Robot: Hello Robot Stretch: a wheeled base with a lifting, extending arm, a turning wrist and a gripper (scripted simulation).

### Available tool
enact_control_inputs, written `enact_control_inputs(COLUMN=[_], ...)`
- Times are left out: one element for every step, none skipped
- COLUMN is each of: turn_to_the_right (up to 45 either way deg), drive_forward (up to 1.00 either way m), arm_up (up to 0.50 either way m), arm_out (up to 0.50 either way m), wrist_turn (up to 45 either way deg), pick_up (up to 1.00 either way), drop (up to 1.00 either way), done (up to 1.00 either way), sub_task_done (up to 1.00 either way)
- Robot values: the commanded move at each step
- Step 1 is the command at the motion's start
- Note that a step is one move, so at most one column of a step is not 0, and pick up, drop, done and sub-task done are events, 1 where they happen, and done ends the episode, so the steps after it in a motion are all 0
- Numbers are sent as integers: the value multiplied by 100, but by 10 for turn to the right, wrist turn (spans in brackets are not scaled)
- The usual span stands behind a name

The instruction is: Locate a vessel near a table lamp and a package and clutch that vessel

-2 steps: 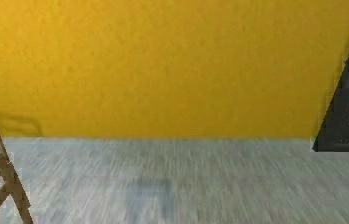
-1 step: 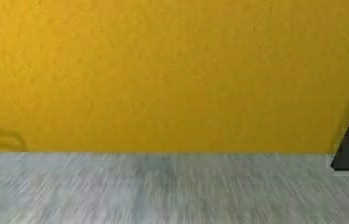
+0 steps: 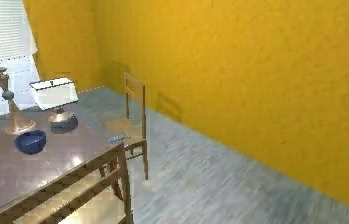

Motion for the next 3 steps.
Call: enact_control_inputs(turn_to_the_right=[-450,-120,-30], drive_forward=[0,0,0], arm_up=[0,0,0], arm_out=[0,0,0], wrist_turn=[0,0,0], pick_up=[0,0,0], drop=[0,0,0], done=[0,0,0], sub_task_done=[0,0,0])
